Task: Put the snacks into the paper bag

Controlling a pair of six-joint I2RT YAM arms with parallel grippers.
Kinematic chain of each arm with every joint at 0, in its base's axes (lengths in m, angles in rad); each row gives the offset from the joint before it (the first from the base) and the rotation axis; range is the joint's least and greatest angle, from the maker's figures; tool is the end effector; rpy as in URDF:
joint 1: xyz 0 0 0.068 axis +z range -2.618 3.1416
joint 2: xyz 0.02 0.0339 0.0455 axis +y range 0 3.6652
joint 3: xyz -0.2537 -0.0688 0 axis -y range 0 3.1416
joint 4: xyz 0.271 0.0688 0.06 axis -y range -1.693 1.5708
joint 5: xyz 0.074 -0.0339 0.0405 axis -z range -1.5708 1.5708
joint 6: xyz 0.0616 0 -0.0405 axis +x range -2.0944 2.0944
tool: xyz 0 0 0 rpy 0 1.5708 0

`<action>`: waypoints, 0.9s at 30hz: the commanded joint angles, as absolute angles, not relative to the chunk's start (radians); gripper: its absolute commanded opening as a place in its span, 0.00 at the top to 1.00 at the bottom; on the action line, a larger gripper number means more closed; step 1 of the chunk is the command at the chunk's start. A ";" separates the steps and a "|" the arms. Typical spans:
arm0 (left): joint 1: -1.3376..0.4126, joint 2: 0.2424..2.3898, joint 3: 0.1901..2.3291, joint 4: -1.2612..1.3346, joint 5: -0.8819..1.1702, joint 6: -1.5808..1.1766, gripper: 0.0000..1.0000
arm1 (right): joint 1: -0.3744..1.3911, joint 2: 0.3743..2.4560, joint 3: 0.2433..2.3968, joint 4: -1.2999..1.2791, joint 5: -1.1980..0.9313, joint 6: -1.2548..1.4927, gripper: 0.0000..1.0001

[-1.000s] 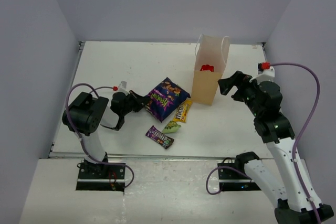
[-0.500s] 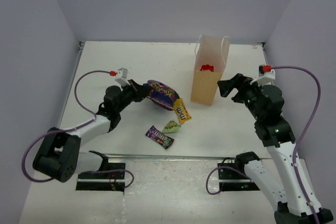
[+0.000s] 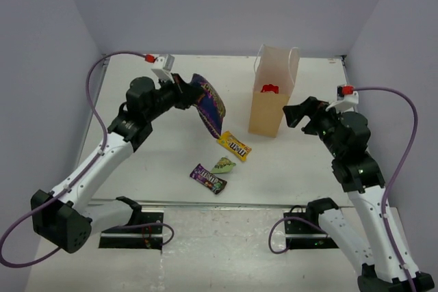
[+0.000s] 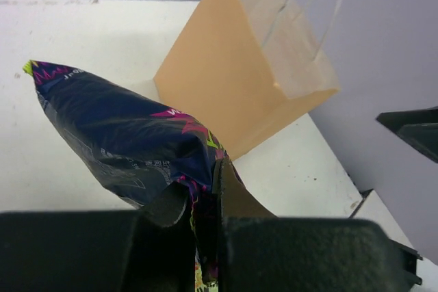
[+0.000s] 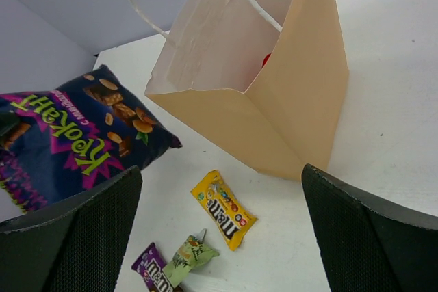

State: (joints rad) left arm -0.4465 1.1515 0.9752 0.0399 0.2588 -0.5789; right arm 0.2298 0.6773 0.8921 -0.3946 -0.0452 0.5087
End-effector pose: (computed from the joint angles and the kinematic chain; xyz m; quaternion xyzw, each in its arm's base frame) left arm 0.2875 -0.1551 0.3386 0.0352 0.7513 -0.4045 0.5203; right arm 0.2015 0.0500 0.3646 0.0923 0.7621 0.2474 0.5912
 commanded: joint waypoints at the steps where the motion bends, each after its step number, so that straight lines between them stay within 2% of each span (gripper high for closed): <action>1: -0.456 1.133 1.204 0.040 0.385 -0.512 1.00 | 0.232 0.661 0.900 -0.367 -0.048 0.508 0.01; 5: -0.459 1.189 1.415 -0.098 0.472 -0.463 1.00 | 0.232 0.653 0.902 -0.377 -0.014 0.514 0.01; 15: -0.508 1.319 1.722 -0.161 0.609 -0.410 1.00 | 0.232 0.621 0.896 -0.384 0.083 0.534 0.01; 27: -0.557 1.662 2.183 -0.207 0.759 -0.419 1.00 | 0.232 0.618 0.893 -0.379 0.060 0.543 0.01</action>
